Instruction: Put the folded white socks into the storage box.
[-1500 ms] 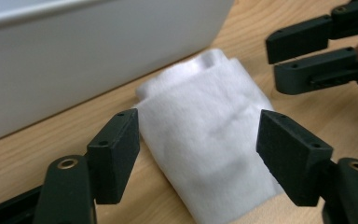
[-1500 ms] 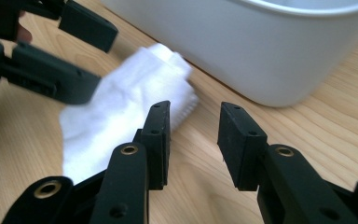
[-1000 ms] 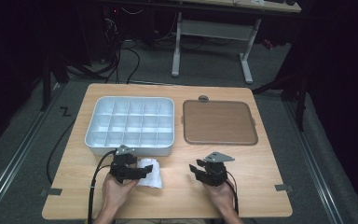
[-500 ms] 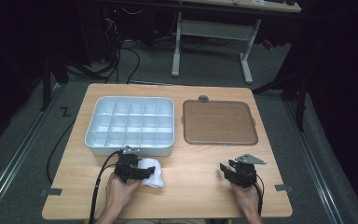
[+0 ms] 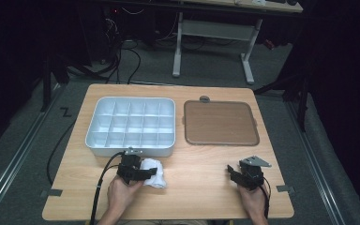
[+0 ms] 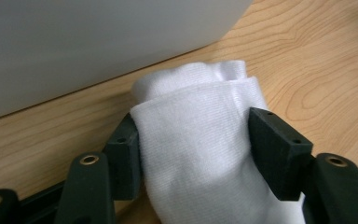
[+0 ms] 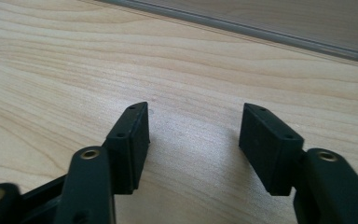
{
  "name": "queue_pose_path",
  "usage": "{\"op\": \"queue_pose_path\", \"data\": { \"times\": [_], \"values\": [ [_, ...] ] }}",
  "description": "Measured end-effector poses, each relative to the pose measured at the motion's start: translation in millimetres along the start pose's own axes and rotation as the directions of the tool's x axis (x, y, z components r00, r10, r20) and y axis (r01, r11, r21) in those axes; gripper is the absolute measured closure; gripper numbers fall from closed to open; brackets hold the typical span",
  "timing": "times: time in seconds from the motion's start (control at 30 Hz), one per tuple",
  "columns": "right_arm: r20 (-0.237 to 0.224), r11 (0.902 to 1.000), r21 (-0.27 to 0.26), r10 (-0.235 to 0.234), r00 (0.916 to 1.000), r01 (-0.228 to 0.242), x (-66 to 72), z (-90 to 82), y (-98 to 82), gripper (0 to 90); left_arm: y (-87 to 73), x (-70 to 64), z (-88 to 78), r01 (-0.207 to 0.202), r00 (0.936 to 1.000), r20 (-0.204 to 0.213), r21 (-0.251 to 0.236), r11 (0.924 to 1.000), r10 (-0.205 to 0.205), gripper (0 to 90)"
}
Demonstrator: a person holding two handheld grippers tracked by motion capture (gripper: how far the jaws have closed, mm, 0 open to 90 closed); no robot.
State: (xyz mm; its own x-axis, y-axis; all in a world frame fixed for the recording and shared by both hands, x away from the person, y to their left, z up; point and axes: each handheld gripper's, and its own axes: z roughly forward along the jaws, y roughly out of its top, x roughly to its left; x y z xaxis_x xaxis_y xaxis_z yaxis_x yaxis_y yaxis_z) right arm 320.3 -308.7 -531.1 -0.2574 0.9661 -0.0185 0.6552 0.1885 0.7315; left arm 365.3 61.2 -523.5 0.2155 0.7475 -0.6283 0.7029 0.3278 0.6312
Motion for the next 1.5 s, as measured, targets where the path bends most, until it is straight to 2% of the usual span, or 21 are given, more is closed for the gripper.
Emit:
{"op": "queue_pose_path", "data": {
  "times": [0.13,0.3,0.57,0.8,1.07,1.3,1.5],
  "values": [
    [-0.003,1.0000,0.000,-0.007,1.0000,0.007,0.8,0.8,0.5,39.7,-2.0,-3.4,-1.2,-0.033,0.9995,0.003,-0.007,0.9994,0.033,46.6],
    [-0.003,1.0000,0.002,-0.006,1.0000,0.006,1.5,1.2,0.9,39.0,-2.5,-5.5,-2.7,-0.040,0.9991,0.010,-0.002,0.9992,0.040,54.6],
    [-0.001,1.0000,0.003,-0.003,1.0000,0.003,2.0,1.2,0.9,38.9,-0.4,-7.7,-3.7,-0.057,0.9982,0.018,0.020,0.9982,0.056,61.2],
    [-0.003,1.0000,0.004,-0.003,1.0000,0.003,2.5,1.3,1.1,38.3,1.2,-7.2,-5.9,-0.048,0.9984,0.032,0.025,0.9986,0.047,64.7],
    [-0.007,1.0000,0.004,-0.007,1.0000,0.007,2.6,1.5,1.2,37.8,2.5,-8.4,-8.8,-0.062,0.9978,0.027,0.039,0.9973,0.061,67.1],
    [-0.008,0.9999,0.004,-0.010,0.9999,0.010,2.8,1.6,1.3,37.6,7.4,-10.2,-9.2,-0.039,0.9985,0.040,0.058,0.9975,0.037,68.3],
    [-0.009,0.9999,0.004,-0.009,0.9999,0.009,2.8,1.6,1.3,37.6,7.3,-10.4,-13.1,-0.055,0.9974,0.049,0.053,0.9971,0.052,68.8]
  ]
}}
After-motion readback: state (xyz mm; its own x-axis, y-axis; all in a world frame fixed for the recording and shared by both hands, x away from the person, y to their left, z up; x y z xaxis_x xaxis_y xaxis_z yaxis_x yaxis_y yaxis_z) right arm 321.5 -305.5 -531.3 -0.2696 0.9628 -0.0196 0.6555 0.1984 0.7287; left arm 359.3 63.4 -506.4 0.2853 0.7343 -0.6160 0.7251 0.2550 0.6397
